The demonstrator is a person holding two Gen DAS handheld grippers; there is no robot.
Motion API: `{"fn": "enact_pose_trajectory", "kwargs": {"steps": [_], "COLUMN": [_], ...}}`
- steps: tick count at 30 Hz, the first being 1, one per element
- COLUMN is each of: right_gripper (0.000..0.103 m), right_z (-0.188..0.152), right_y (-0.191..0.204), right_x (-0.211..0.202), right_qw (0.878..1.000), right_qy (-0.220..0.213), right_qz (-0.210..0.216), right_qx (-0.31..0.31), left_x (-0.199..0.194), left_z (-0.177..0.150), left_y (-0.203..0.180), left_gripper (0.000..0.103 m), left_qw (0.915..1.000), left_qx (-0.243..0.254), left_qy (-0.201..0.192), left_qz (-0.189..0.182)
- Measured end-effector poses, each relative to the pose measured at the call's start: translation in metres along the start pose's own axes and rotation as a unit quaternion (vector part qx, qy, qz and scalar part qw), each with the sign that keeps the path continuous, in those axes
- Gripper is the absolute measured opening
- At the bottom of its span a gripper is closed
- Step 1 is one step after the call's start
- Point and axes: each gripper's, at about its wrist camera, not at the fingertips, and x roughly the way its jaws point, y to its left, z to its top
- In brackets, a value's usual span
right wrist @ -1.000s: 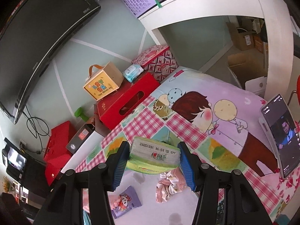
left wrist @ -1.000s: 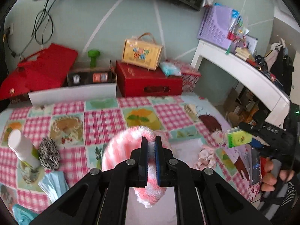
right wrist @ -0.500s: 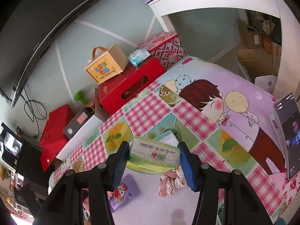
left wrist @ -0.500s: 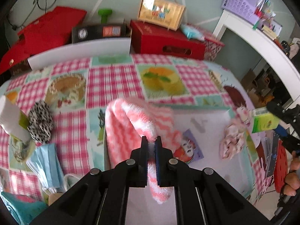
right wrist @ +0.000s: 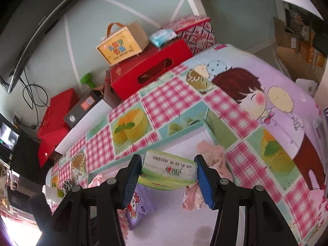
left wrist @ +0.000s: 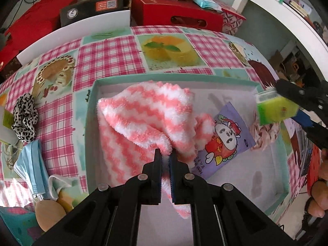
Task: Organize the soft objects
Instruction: 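Open the left gripper over the tray while the right opens to drop the tissue pack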
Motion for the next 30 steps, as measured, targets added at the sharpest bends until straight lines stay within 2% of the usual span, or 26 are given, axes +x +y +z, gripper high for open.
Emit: {"fn": "enact_pose_trajectory", "kwargs": {"steps": [6, 9, 11, 13, 16, 24, 26, 30], "right_gripper": [0.057, 0.057, 0.062, 0.067, 0.067, 0.067, 0.07, 0.072], "right_z": [-0.005, -0.005, -0.004, -0.004, -0.002, -0.002, -0.002, -0.003], "right_y": [0.002, 0.002, 0.001, -0.002, -0.006, -0.008, -0.007, -0.006], "right_x": [0.015, 0.015, 0.015, 0.015, 0.014, 0.012, 0.013, 0.015], "right_qw": [1.0, 1.0, 1.0, 1.0, 1.0, 0.999, 0.999, 0.998], "right_qy": [0.02, 0.018, 0.017, 0.017, 0.017, 0.016, 0.019, 0.023], "right_qz": [-0.002, -0.004, -0.007, -0.015, -0.023, -0.034, -0.041, -0.051], "right_qx": [-0.003, -0.004, 0.0, 0.003, 0.007, 0.008, 0.005, -0.002], "left_x": [-0.001, -0.007, -0.012, -0.017, -0.025, -0.041, -0.045, -0.048], "left_z": [0.001, 0.002, 0.003, 0.004, 0.005, 0.01, 0.01, 0.011], "left_y": [-0.001, 0.002, 0.003, 0.004, 0.008, 0.021, 0.025, 0.034], "left_gripper": [0.008, 0.023, 0.032, 0.033, 0.035, 0.05, 0.056, 0.058], "left_qw": [1.0, 0.9999, 0.9999, 0.9998, 0.9996, 0.9983, 0.9979, 0.9968], "left_qx": [-0.002, -0.01, -0.012, -0.014, -0.018, -0.041, -0.046, -0.061], "left_qy": [0.002, -0.001, -0.007, -0.013, -0.023, -0.043, -0.047, -0.052], "left_qz": [-0.002, -0.003, -0.001, -0.002, -0.003, 0.003, 0.006, 0.01]}}
